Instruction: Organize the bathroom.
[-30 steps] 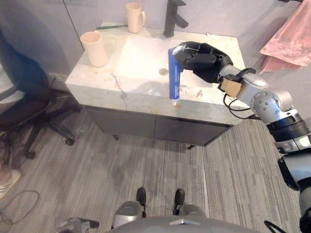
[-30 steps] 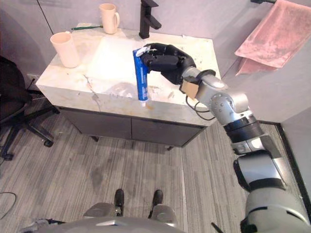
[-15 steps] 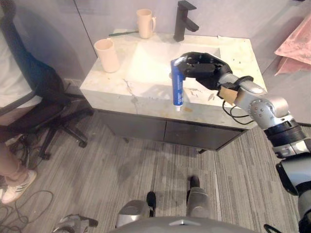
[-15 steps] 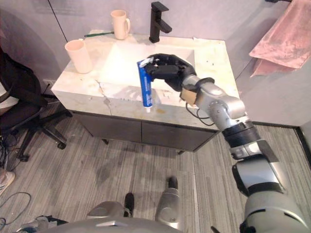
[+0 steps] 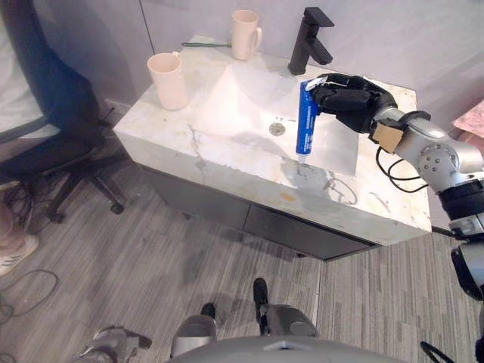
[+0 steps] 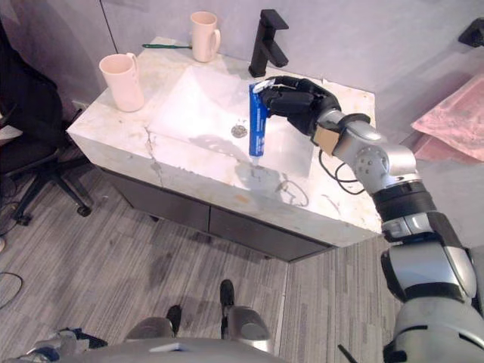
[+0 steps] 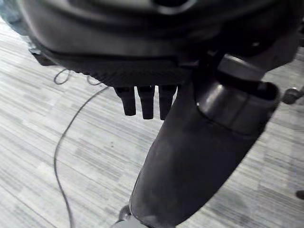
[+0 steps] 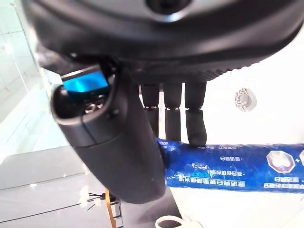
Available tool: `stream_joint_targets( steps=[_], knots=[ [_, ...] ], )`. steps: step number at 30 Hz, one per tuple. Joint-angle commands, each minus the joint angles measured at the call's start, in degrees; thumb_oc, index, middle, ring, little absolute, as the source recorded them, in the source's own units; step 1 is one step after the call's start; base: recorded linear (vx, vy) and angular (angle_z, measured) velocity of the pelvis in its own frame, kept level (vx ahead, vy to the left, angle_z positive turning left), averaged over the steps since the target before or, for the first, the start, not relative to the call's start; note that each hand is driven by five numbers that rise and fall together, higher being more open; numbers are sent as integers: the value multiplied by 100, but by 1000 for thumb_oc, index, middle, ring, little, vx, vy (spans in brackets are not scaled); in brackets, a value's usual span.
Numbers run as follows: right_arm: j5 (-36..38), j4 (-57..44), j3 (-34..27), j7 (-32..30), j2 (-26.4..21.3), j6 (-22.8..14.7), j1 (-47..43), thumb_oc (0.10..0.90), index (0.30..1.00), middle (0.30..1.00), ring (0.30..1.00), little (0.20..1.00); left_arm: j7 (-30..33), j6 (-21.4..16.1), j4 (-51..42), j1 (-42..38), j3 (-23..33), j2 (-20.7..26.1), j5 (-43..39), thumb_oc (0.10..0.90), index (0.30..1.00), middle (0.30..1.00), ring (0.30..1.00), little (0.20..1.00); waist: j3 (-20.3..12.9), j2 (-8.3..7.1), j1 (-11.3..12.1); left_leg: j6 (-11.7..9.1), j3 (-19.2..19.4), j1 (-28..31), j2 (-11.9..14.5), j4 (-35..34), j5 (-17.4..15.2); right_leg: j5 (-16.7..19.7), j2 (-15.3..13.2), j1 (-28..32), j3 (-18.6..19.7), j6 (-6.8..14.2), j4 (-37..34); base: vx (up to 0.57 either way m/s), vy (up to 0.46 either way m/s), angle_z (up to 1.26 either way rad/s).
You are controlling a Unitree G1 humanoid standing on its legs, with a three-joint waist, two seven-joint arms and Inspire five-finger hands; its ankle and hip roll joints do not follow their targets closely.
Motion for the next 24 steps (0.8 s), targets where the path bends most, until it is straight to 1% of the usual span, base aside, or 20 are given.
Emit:
stream_joint_targets(
  steps=[1, 3, 4, 5, 6, 7, 8, 9, 10, 11, 12, 13, 14, 16, 18, 19, 20, 22, 24],
  knots=[
    [289, -489, -475, 72, -123, -681, -1048, 400, 300, 300, 300, 300, 363, -37, 275, 183, -85, 567, 318, 800, 900, 900, 900, 900, -504, -115, 64, 234, 410, -85, 49, 138, -137, -446, -451, -365, 207, 516, 706, 61, -27, 6],
    [251, -576, -530, -38, -240, -589, -999, 400, 300, 300, 300, 300, 445, -160, 262, 159, -109, 568, 424, 800, 900, 900, 900, 900, -555, -106, -10, 128, 684, -147, 223, 160, -8, -556, -414, -240, 96, 429, 686, 34, -17, 22],
    [192, -561, -540, -38, -316, -563, -994, 400, 300, 300, 300, 300, 497, -228, 225, 147, -127, 569, 452, 800, 900, 900, 900, 900, -563, -138, -41, 77, 748, -213, 273, 344, -42, -582, -407, -203, 100, 379, 664, 16, 12, 70],
    [194, -416, -459, 50, -406, -608, -1074, 400, 300, 300, 300, 300, 523, -287, 184, 135, -120, 577, 470, 800, 900, 900, 900, 900, -537, -195, -56, -6, 686, -371, 340, 796, -109, -627, -393, -214, 156, 312, 736, 7, 44, 79],
    [248, -304, -406, 65, -480, -619, -1170, 400, 300, 300, 300, 300, 499, -320, 137, 130, -93, 595, 579, 800, 900, 900, 900, 900, -506, -214, -78, -153, 789, -479, 607, 1148, 114, -665, -411, -226, 92, 267, 831, -1, 76, 82],
    [265, -211, -439, 91, -531, -541, -1256, 400, 300, 300, 300, 300, 444, -331, 116, 76, -98, 609, 692, 800, 900, 900, 900, 900, -491, -224, -138, -341, 953, -489, 1082, 1309, 402, -695, -461, -228, -40, 235, 940, -2, 103, 60],
    [176, -164, -484, 167, -566, -486, -1253, 400, 300, 300, 300, 300, 417, -296, 91, 2, -139, 611, 695, 800, 900, 900, 900, 900, -485, -218, -196, -413, 954, -483, 1389, 1293, 619, -734, -472, -218, -88, 218, 1006, 21, 123, 77],
    [116, -158, -512, 235, -583, -468, -1206, 400, 300, 300, 300, 300, 416, -261, 70, -58, -204, 599, 667, 800, 900, 900, 900, 900, -489, -215, -238, -419, 909, -474, 1502, 1210, 701, -755, -479, -204, -72, 221, 1024, 61, 151, 106],
    [38, -190, -537, 264, -590, -506, -1109, 400, 300, 300, 300, 300, 423, -226, 37, -147, -327, 572, 644, 800, 900, 900, 900, 900, -485, -198, -287, -400, 863, -466, 1513, 1003, 703, -781, -497, -160, -42, 248, 1016, 49, 201, 111],
    [9, -235, -532, 231, -590, -582, -1034, 400, 300, 300, 300, 300, 420, -192, -6, -237, -434, 548, 615, 800, 900, 900, 900, 900, -479, -174, -315, -380, 892, -481, 1465, 784, 680, -797, -540, -124, -32, 289, 992, -20, 252, 87],
    [-170, -269, -654, 159, -538, -699, -891, 400, 300, 300, 300, 300, 386, -283, 20, -372, -509, 474, 734, 800, 900, 900, 900, 900, -459, -43, -401, -380, 1409, -527, 1379, 401, 634, -810, -695, -124, -238, 377, 971, -65, 274, 61],
    [-383, -357, -782, 124, -500, -703, -761, 400, 300, 300, 300, 300, 287, -306, 70, -483, -562, 453, 853, 800, 900, 900, 900, 900, -469, 52, -465, -392, 1670, -486, 1359, 130, 662, -827, -803, -136, -399, 432, 967, -42, 273, 72],
    [-470, -518, -878, 125, -498, -668, -604, 400, 300, 300, 300, 300, 222, -256, 142, -612, -726, 454, 840, 800, 900, 900, 900, 900, -467, 103, -508, -399, 1653, -470, 1292, 6, 703, -813, -909, -191, -508, 488, 1012, 12, 221, 85],
    [-406, -604, -841, 39, -527, -660, -557, 400, 300, 300, 300, 300, 220, -167, 121, -696, -905, 512, 691, 800, 900, 900, 900, 900, -397, 93, -495, -399, 1510, -567, 1168, 179, 654, -721, -1030, -253, -468, 575, 1025, -9, 122, 63],
    [-496, -501, -866, 199, -499, -664, -589, 400, 300, 300, 300, 300, 181, -220, 163, -656, -847, 576, 608, 800, 900, 900, 900, 900, -299, 86, -488, -361, 1633, -543, 1143, 216, 564, -653, -1136, -275, -463, 654, 978, -25, 66, 29],
    [-497, -492, -851, 206, -502, -666, -603, 400, 300, 300, 300, 300, 183, -226, 176, -659, -857, 575, 592, 800, 900, 900, 900, 900, -290, 86, -482, -359, 1624, -533, 1136, 204, 564, -644, -1136, -271, -458, 658, 968, 20, 76, 11],
    [-475, -462, -776, 160, -535, -704, -645, 400, 300, 300, 300, 300, 215, -245, 251, -659, -886, 541, 522, 800, 900, 900, 900, 900, -237, 91, -459, -349, 1518, -516, 1081, 175, 554, -595, -1133, -261, -425, 678, 921, 42, 61, 3],
    [-463, -351, -769, 224, -538, -751, -702, 400, 300, 300, 300, 300, 212, -372, 289, -522, -779, 549, 559, 800, 900, 900, 900, 900, -244, 80, -400, -323, 1494, -419, 1079, -23, 557, -604, -1140, -195, -425, 708, 818, 48, 51, 1],
    [-458, -322, -760, 224, -553, -735, -734, 400, 300, 300, 300, 300, 208, -360, 302, -505, -759, 557, 553, 800, 900, 900, 900, 900, -254, 79, -380, -331, 1470, -402, 1093, -76, 571, -603, -1136, -189, -433, 714, 798, 0, 0, 0]
  ],
)
